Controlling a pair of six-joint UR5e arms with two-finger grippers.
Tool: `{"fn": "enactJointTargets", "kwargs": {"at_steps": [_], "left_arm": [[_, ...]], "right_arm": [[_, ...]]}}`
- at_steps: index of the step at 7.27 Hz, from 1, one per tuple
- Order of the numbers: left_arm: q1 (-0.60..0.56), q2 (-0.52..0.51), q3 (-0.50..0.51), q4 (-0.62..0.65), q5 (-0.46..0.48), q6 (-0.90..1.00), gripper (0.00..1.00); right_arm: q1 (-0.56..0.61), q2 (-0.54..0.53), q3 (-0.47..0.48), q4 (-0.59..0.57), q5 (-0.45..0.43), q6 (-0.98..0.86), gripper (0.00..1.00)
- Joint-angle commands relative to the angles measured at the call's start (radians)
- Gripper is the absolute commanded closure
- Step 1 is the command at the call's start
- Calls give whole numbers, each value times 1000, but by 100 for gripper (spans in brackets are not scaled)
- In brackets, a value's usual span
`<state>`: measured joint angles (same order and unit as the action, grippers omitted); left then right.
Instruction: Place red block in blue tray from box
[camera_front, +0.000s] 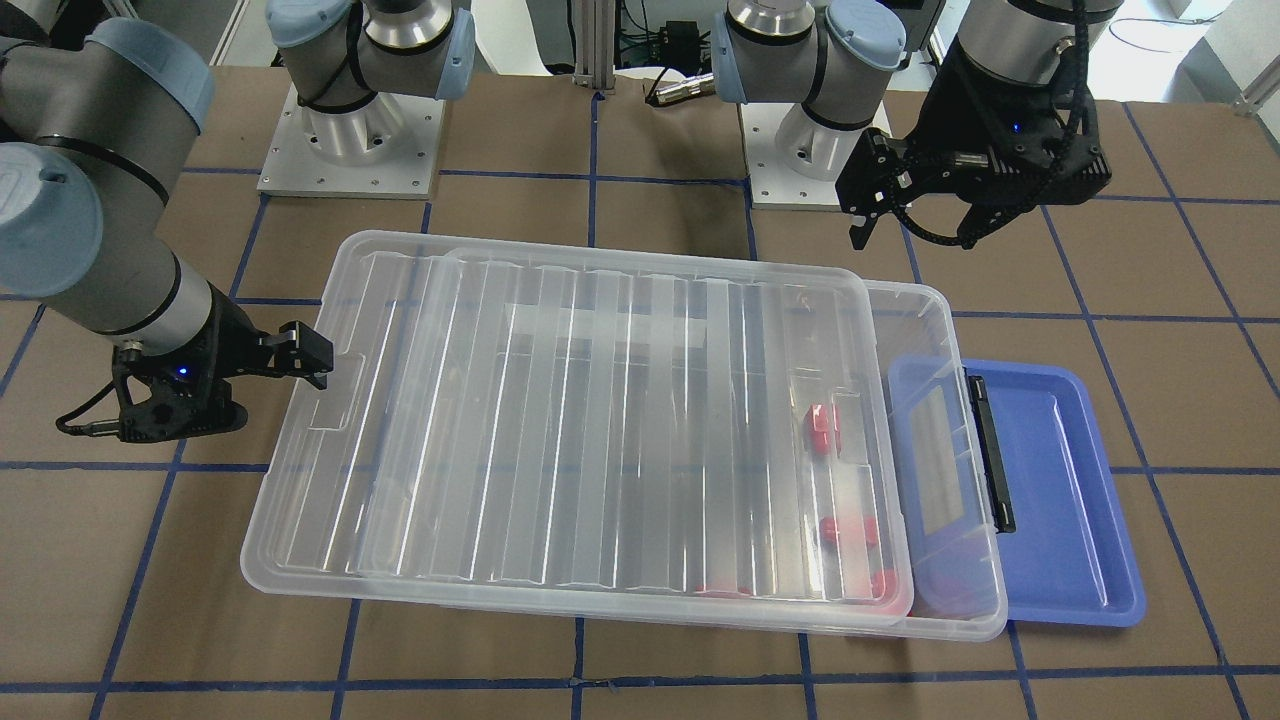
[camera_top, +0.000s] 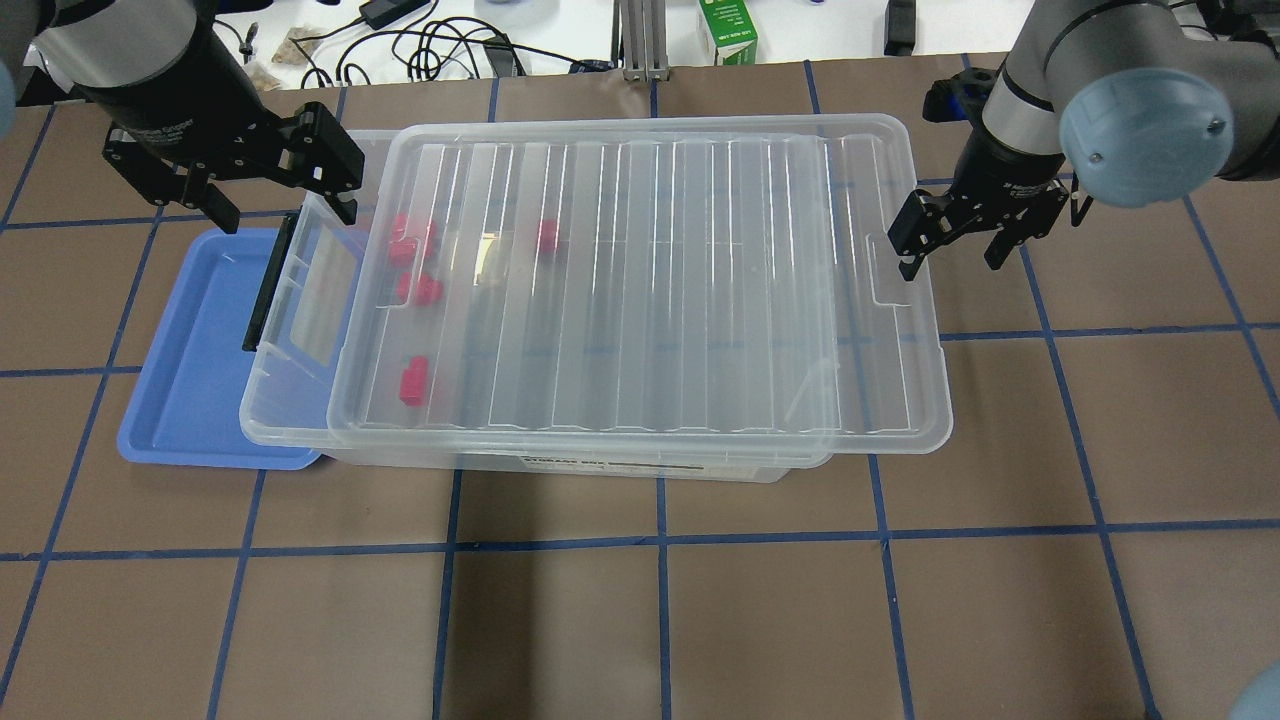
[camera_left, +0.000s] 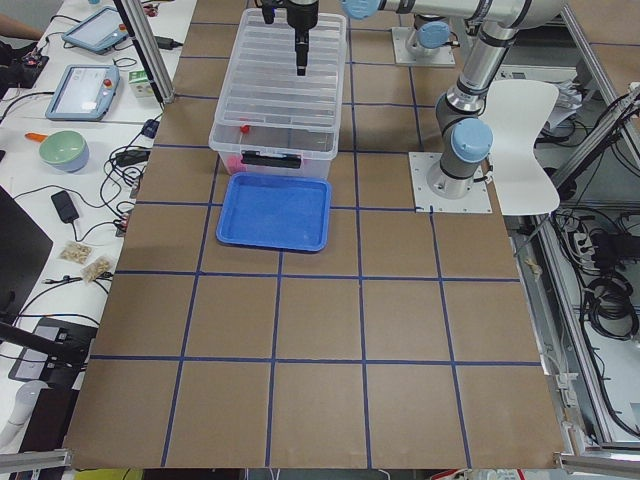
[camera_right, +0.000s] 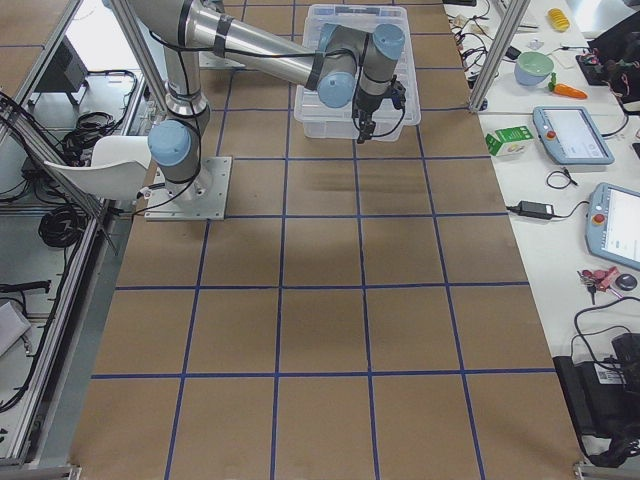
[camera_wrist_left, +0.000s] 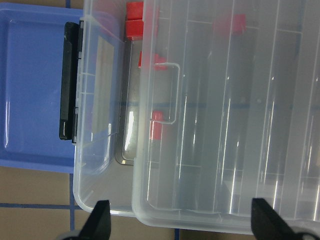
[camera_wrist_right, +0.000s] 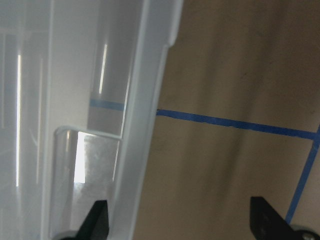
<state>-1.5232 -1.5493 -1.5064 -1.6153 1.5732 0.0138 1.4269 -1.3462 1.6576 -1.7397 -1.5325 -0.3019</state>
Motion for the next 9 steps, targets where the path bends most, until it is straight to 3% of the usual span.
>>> {"fn": "enactJointTargets", "kwargs": {"at_steps": [1,9], "left_arm": [[0,0,0,0,-1,0,0],[0,-2,0,0,-2,0,0]], "right_arm": [[-35,-1,-1,2,-27,-57,0],[-111,1,-10,-1,-57,-209,0]]}}
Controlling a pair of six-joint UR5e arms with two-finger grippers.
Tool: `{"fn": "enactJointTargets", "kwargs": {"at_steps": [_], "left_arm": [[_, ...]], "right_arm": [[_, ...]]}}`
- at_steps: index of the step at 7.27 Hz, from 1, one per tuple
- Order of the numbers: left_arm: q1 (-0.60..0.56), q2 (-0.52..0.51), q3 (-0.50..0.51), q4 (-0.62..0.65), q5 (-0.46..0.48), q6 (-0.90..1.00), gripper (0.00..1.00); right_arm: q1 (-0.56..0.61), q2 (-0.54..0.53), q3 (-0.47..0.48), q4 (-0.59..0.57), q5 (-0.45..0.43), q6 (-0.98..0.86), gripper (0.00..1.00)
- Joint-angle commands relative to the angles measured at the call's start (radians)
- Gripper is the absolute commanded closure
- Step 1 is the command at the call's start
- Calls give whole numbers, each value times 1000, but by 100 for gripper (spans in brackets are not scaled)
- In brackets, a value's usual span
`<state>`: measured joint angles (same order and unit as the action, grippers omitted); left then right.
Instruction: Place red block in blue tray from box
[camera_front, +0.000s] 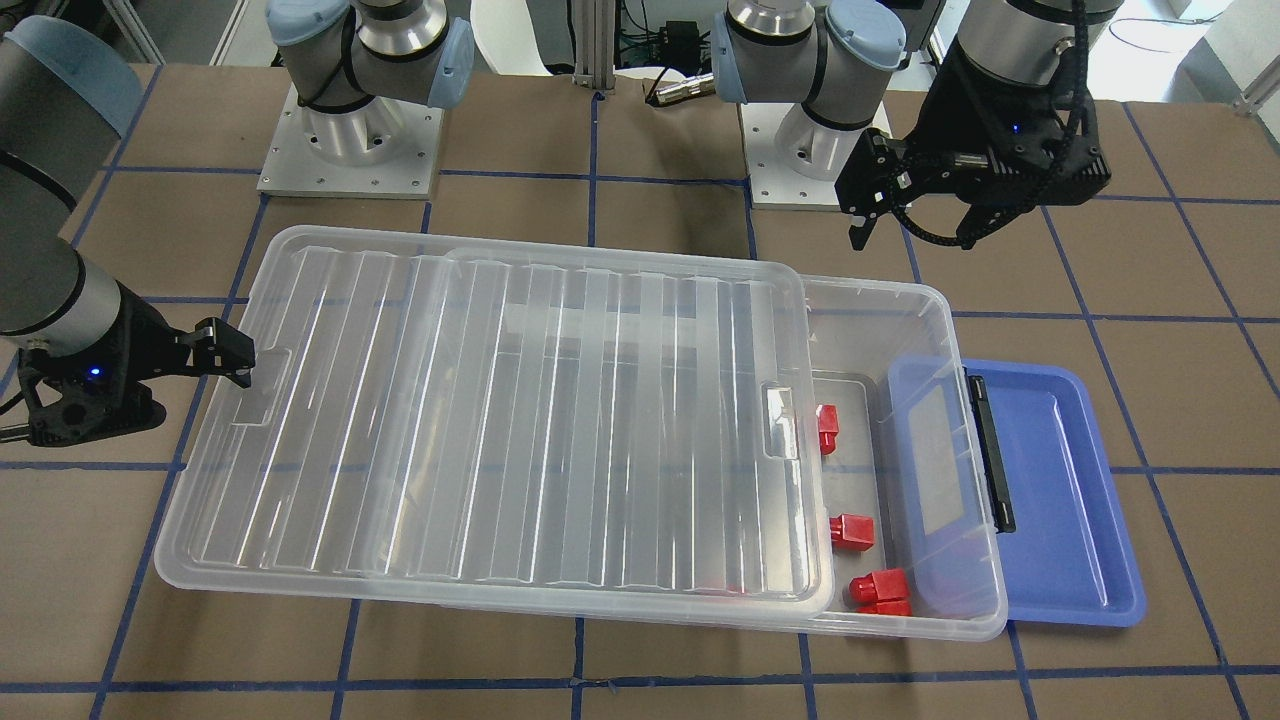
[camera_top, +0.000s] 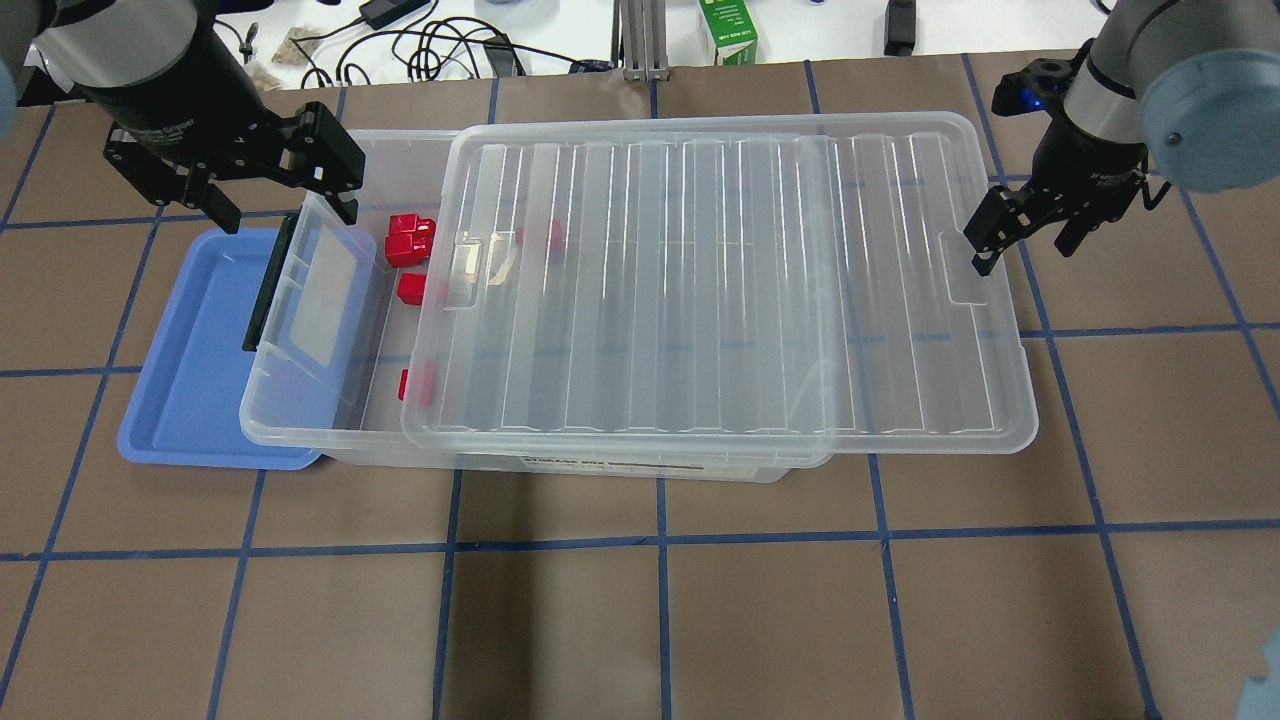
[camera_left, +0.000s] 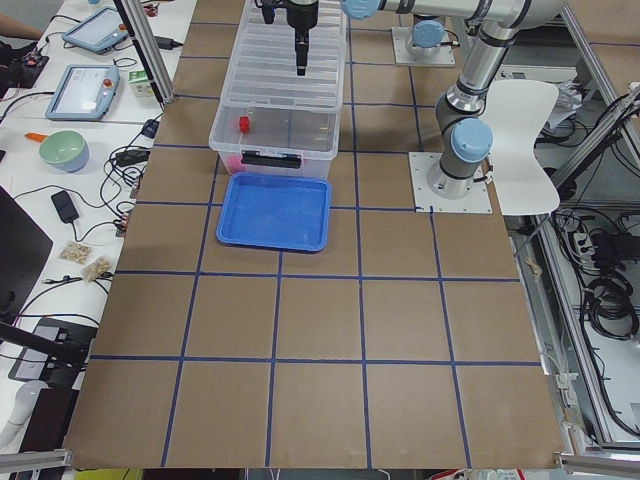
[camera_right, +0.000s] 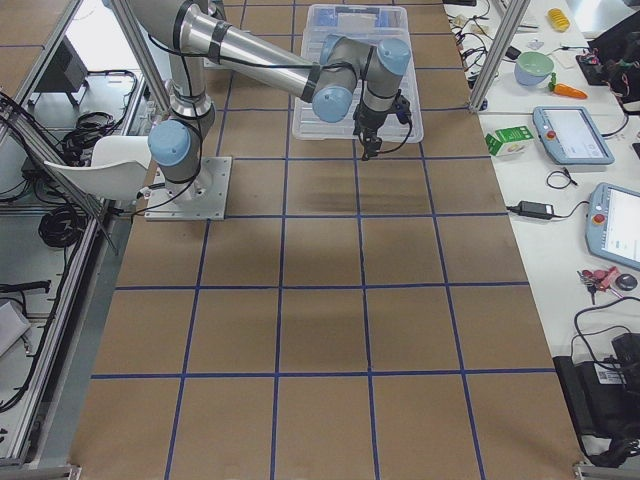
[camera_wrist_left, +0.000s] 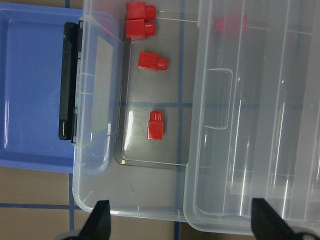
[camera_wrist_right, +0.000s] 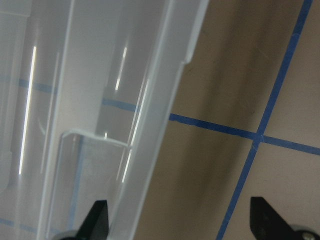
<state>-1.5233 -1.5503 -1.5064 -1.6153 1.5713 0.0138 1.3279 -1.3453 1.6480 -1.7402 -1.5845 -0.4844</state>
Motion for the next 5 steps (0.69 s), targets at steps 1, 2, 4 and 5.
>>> {"fn": "enactJointTargets", "kwargs": {"at_steps": [1,2,4,5], "left_arm": [[0,-1,0,0,0,0,0],[0,-1,0,0,0,0,0],[0,-1,0,0,0,0,0],[0,-1,0,0,0,0,0]], "right_arm": [[-15,0,-1,-1,-8,-32,0],[-22,0,-1,-1,-6,-33,0],[-36,3,-1,-2,-8,-71,0],[-38,5,-4,-2,-18,-74,0]]}}
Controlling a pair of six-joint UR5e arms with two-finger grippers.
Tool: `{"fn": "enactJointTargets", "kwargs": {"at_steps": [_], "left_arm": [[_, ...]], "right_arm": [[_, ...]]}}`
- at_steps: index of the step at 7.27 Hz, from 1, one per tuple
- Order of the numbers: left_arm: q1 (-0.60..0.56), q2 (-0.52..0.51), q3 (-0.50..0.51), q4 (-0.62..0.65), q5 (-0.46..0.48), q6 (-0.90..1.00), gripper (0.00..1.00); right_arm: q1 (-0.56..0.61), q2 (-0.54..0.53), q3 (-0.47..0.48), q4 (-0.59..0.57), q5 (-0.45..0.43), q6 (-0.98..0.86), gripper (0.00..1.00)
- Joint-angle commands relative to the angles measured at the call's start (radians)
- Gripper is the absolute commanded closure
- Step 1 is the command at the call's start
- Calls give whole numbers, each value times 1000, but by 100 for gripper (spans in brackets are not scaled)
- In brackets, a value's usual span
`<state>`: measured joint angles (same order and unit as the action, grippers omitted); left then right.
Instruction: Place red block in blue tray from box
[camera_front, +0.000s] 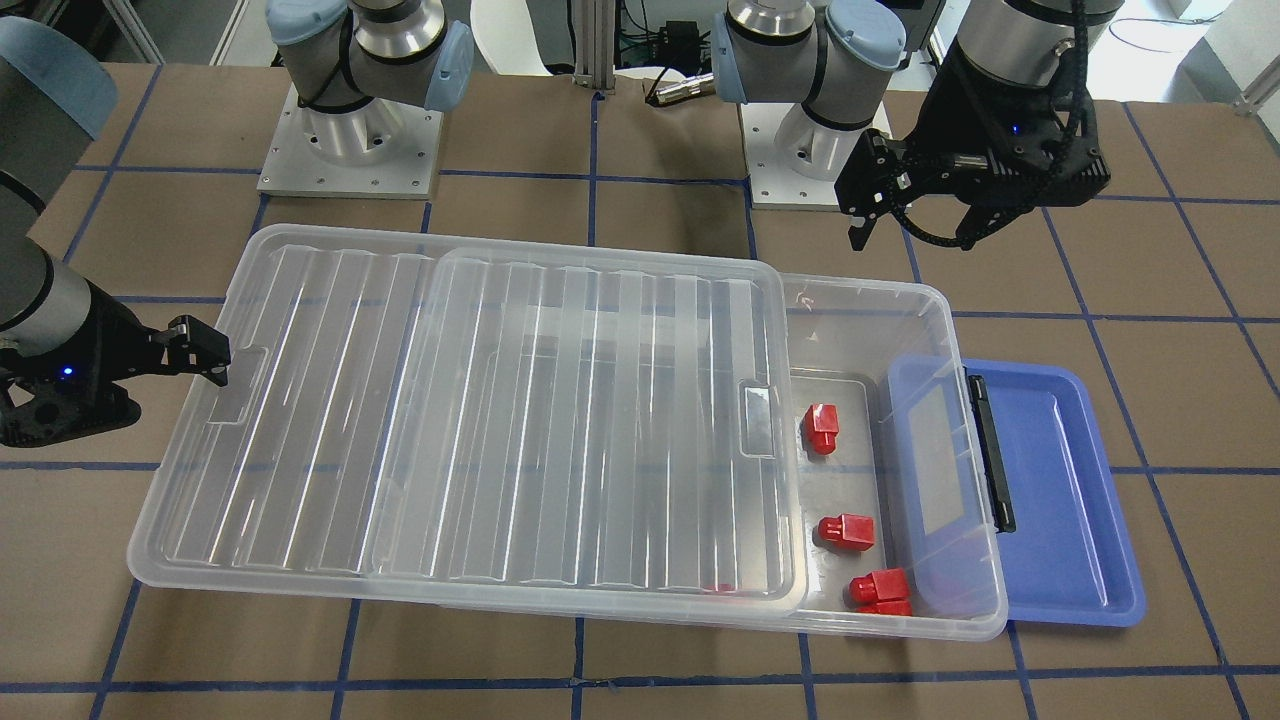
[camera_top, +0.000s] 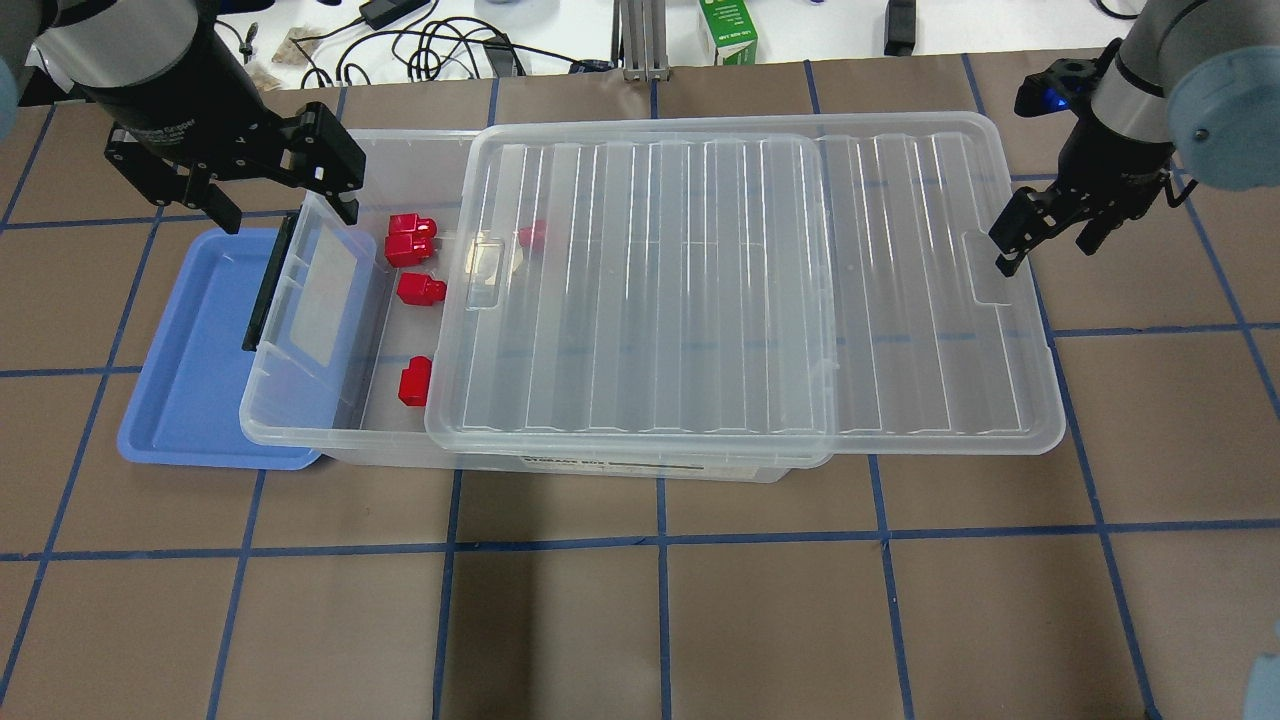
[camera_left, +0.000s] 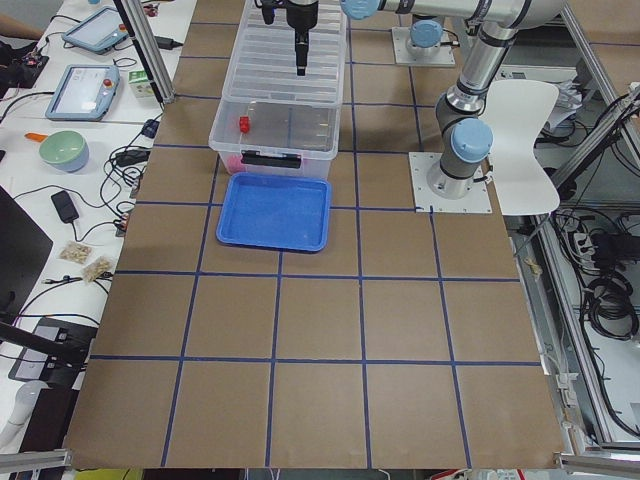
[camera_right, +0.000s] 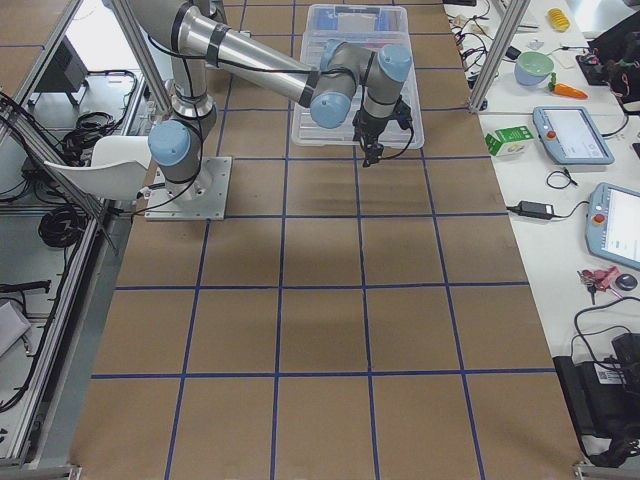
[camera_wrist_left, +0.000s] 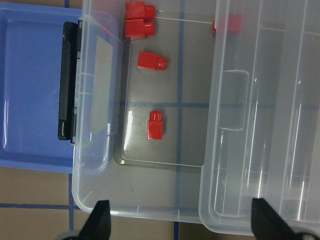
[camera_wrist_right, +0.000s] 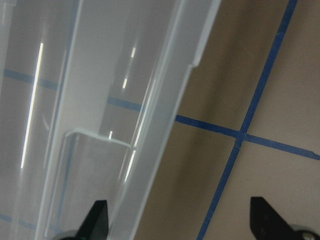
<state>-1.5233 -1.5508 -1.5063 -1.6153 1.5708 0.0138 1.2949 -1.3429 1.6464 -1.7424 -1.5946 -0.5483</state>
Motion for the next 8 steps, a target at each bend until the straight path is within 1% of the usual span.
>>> {"fn": "enactJointTargets", "kwargs": {"at_steps": [1,4,8], "left_arm": [[0,0,0,0,1,0,0],[0,1,0,0,0,0,0],[2,6,-15,0,9,15,0]], "right_arm": [[-5,2,-11,1,-21,-12,0],[-8,2,-11,1,-21,-15,0],[-43,1,-10,7,-19,-19,0]]}}
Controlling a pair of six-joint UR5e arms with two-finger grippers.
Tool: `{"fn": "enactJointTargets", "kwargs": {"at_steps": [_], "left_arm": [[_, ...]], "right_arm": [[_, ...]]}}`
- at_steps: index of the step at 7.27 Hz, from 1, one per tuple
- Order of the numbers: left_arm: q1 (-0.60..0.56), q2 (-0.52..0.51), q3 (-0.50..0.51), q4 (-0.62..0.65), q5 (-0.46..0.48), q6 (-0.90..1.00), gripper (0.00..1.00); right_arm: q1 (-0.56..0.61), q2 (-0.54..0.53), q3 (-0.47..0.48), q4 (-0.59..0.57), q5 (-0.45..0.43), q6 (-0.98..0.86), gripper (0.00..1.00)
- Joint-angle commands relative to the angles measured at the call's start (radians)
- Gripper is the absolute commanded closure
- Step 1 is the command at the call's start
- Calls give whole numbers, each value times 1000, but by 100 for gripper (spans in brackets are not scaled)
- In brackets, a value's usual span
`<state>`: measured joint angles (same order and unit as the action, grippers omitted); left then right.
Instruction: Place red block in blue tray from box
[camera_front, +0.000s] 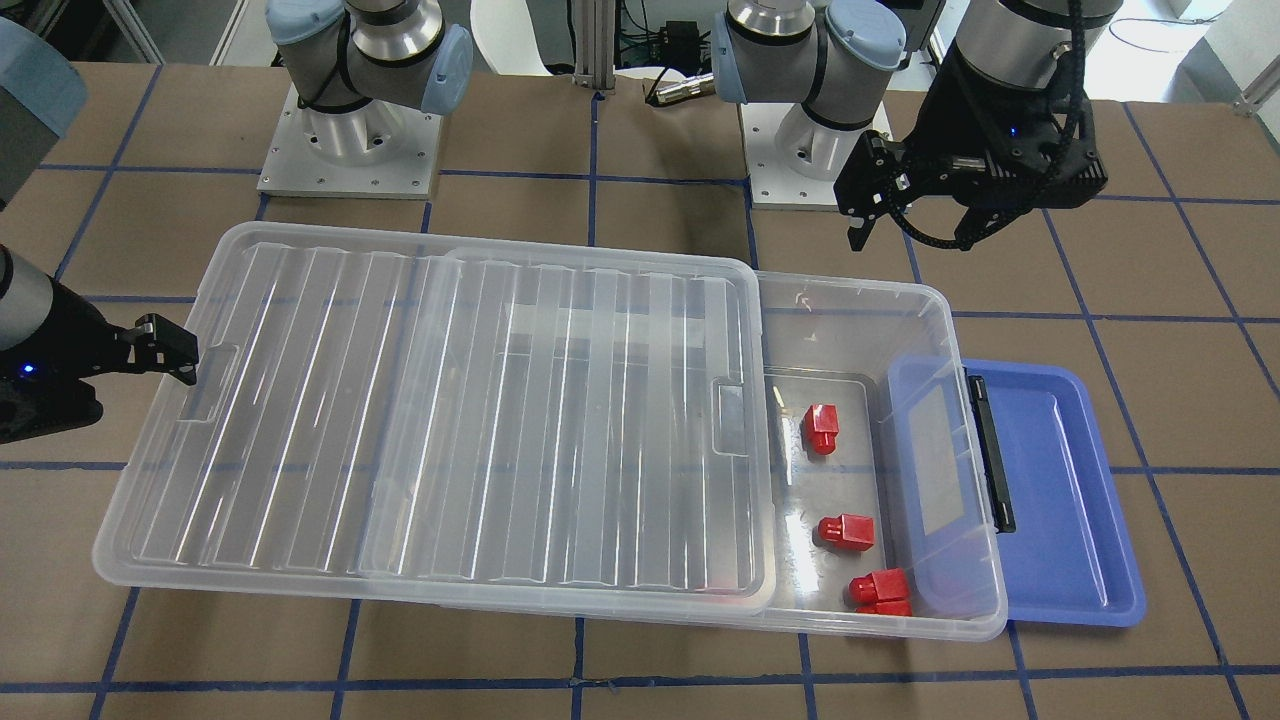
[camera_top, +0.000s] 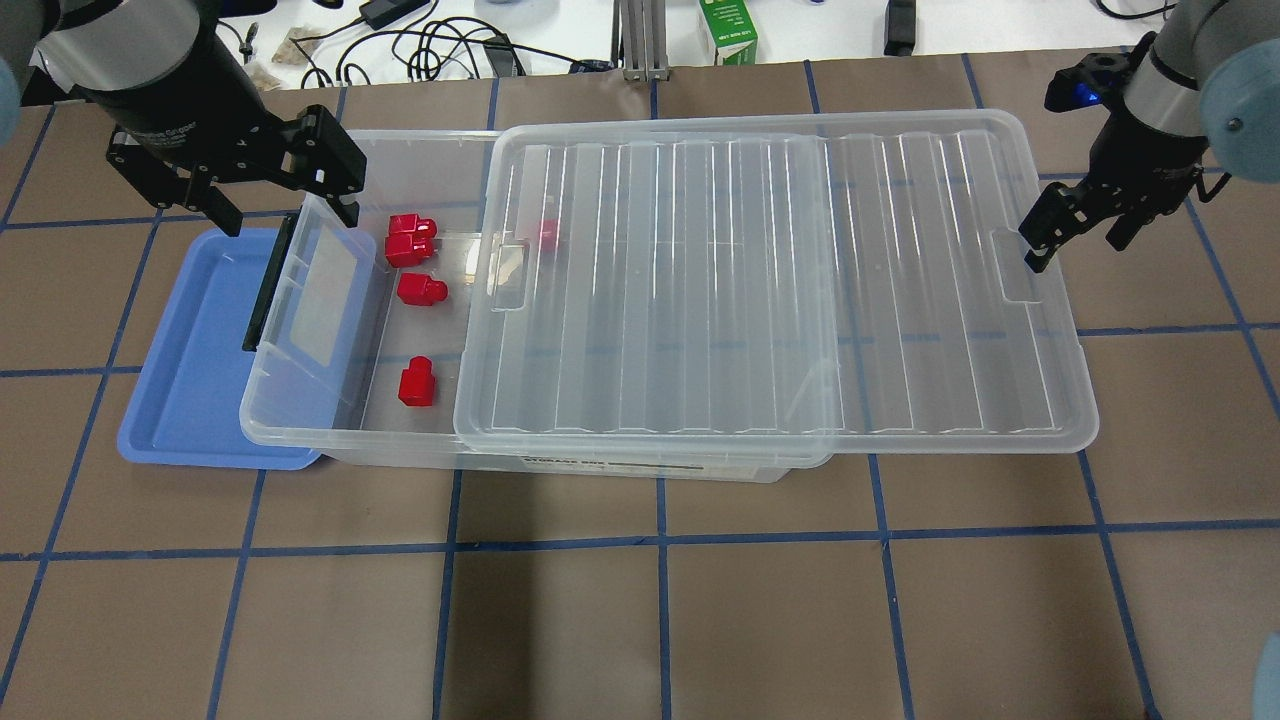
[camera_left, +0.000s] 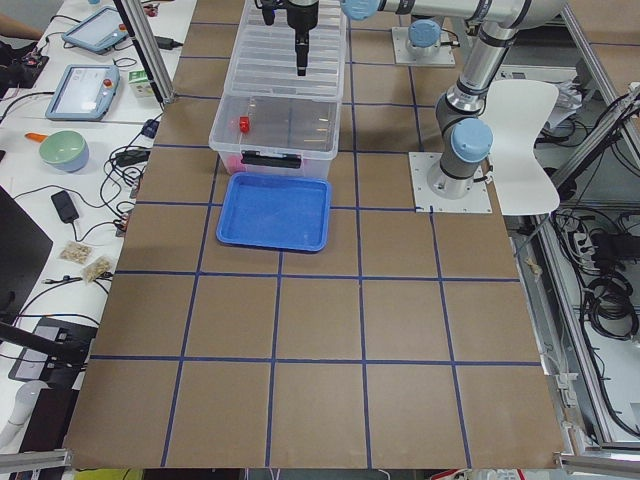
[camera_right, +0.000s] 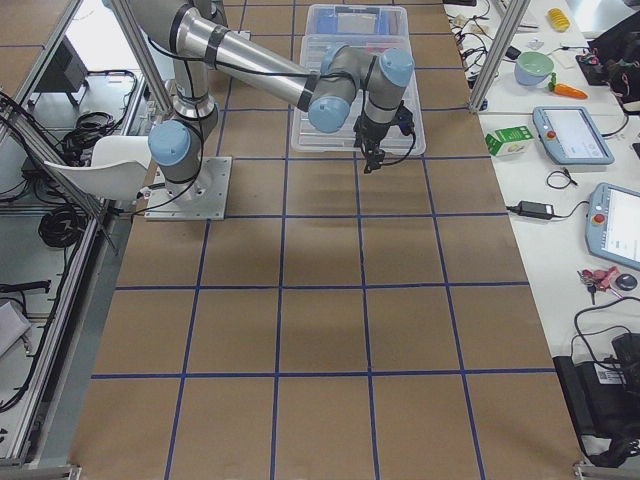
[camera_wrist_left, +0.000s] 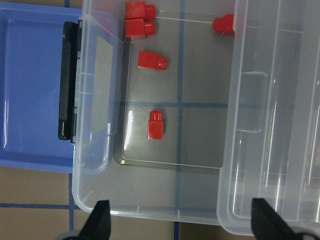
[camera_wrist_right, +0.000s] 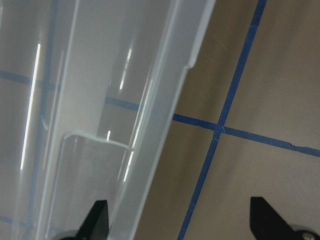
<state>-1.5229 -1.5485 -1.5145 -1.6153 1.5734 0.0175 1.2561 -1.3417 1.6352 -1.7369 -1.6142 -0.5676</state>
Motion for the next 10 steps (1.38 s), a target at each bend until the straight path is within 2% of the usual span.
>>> {"fn": "enactJointTargets", "kwargs": {"at_steps": [1,4,6,8,9,10], "left_arm": [[1,-5,-9,5,-2,10,0],[1,-28,-1,9,-7,4,0],[15,-51,-30,26,-4,34,0],[41,-93,-123,119,-4,102,0],[41,-120,-194,258,-3,111,0],[46,-145,-258,331,-3,99,0]], "right_arm": [[-4,-2,2,4,5,2,0],[5,-68,-8,26,14,15,0],[8,-132,-9,75,14,93,0],[8,-210,-35,158,2,173,0],[8,-221,-75,202,-24,181,0],[8,-221,-96,214,-44,181,0]]}}
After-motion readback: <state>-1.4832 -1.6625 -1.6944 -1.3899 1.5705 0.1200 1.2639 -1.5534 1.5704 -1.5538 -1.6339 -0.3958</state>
